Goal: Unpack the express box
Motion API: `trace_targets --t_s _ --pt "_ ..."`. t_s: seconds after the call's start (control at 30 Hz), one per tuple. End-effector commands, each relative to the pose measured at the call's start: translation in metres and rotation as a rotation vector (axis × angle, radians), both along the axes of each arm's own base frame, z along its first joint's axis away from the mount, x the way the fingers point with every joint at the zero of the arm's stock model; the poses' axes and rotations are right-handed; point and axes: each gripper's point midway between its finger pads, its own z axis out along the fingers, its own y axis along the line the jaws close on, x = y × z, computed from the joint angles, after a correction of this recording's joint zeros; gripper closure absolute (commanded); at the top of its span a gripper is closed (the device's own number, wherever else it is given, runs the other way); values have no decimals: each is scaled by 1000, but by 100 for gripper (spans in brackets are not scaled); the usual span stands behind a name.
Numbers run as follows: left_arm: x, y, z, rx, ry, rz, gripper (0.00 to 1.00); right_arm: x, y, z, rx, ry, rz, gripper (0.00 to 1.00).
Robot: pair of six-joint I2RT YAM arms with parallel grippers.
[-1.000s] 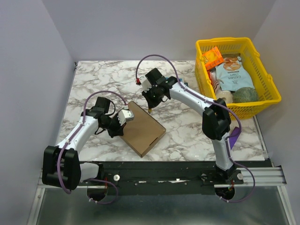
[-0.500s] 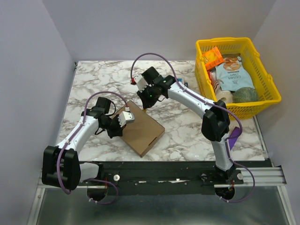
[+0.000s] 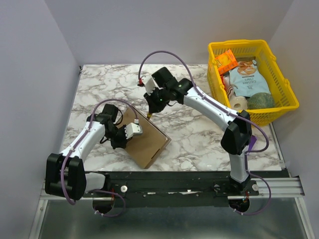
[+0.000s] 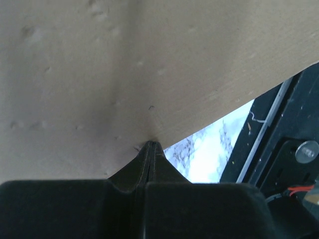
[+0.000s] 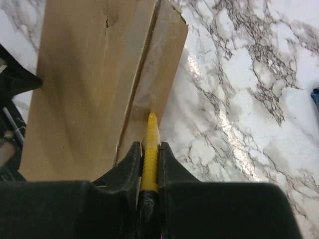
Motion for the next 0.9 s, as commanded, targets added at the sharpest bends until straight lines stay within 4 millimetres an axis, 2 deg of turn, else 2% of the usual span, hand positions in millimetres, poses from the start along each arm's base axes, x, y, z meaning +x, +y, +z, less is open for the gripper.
trace_targets --t_s 0.0,0.1,0.17,0.23,0.27,0.4,0.43,0.5,0.57,0.67,0.7,0.73,0.8,0.87 --pt "-74 99 -54 504 291 -103 100 -17 5 9 14 -8 46 100" --pt "-71 94 -54 482 284 -86 100 1 -1 0 -40 -78 11 100" --pt "-66 91 -54 469 271 -77 100 7 1 -18 -77 -77 11 100" --pt "-60 84 -54 441 255 -61 100 5 8 -22 -69 -48 33 100" --pt "-58 81 -54 429 251 -54 100 3 13 -33 -78 -26 40 100" --pt "-43 56 -50 340 207 -37 100 -6 25 -30 -44 2 76 99" --pt "-39 50 -50 325 189 -41 100 -16 30 -29 -15 43 112 100" --pt "-36 39 -50 306 184 -44 100 -23 31 -32 -14 63 133 100" --pt "-37 30 -43 275 215 -40 100 -12 24 -35 -46 25 83 100" --pt "-40 22 -28 224 205 -53 100 -3 18 -17 -47 -38 71 100" --pt "-37 20 -19 194 139 -80 100 5 13 -10 -42 -55 50 100" --pt "-35 18 -13 173 100 -90 100 14 9 7 -28 -95 22 100" --pt "-30 10 2 111 0 -96 100 33 -3 25 -12 -134 -36 100" --pt "-21 5 6 82 -70 -61 100 45 -15 45 4 -182 -82 100"
